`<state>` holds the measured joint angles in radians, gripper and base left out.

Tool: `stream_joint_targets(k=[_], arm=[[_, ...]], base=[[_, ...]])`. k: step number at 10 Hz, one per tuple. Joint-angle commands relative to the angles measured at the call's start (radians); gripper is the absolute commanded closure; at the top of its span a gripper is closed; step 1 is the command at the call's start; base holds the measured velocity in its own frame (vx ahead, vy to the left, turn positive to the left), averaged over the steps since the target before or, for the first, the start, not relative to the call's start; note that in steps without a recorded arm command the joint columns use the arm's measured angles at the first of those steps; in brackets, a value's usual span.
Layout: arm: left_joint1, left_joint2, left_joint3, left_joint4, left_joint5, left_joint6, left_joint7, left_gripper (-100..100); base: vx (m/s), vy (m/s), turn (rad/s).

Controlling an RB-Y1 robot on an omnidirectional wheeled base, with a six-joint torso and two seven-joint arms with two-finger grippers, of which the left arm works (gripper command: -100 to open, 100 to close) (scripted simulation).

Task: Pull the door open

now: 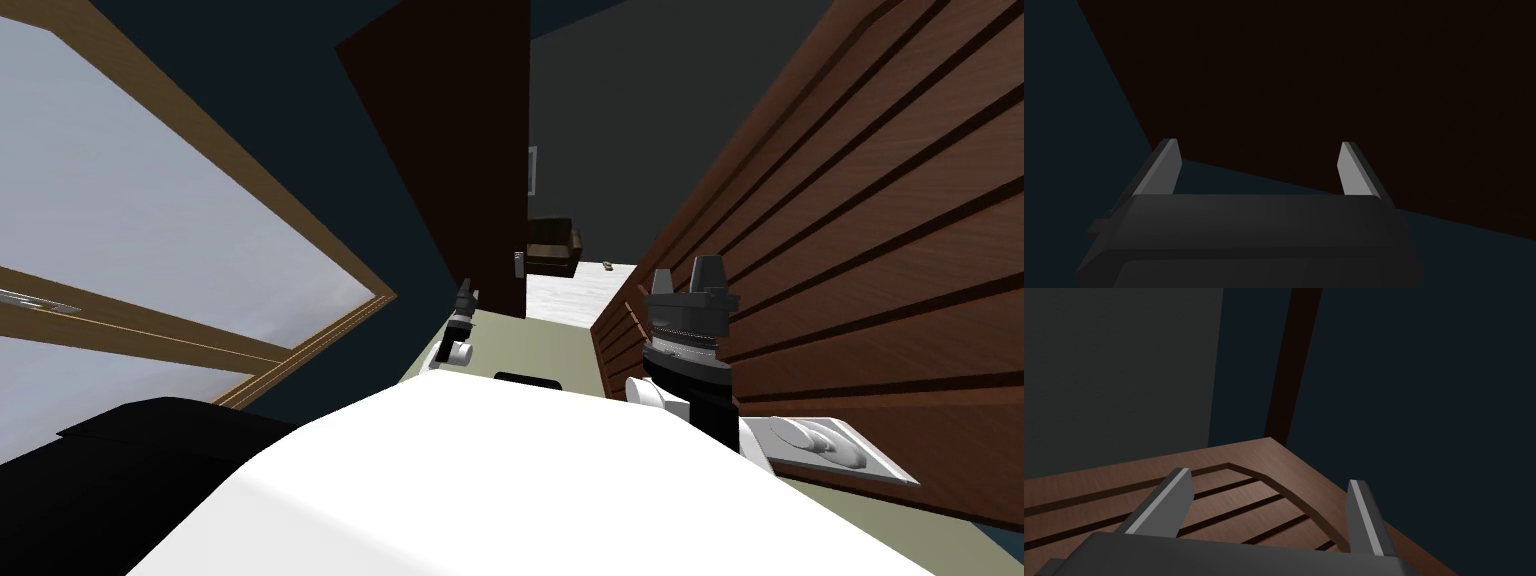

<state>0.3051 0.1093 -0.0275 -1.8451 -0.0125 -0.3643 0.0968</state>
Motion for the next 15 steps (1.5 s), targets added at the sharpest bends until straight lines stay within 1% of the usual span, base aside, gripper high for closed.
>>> stream_joint_targets(k=[1,9,15], arm=[[-0.015,0.006,0.001,0.039,0.004,-0.001,0.004,-100],[-0.093,0.026,0.002,0.194,0.016,0.021,0.017,-100],[-0.146,0.038,0.002,0.301,0.025,0.037,0.025,-100]], base=[[0.107,-0.033,-0.044],[0.103,-0.025,-0.047],[0.102,-0.024,-0.043]])
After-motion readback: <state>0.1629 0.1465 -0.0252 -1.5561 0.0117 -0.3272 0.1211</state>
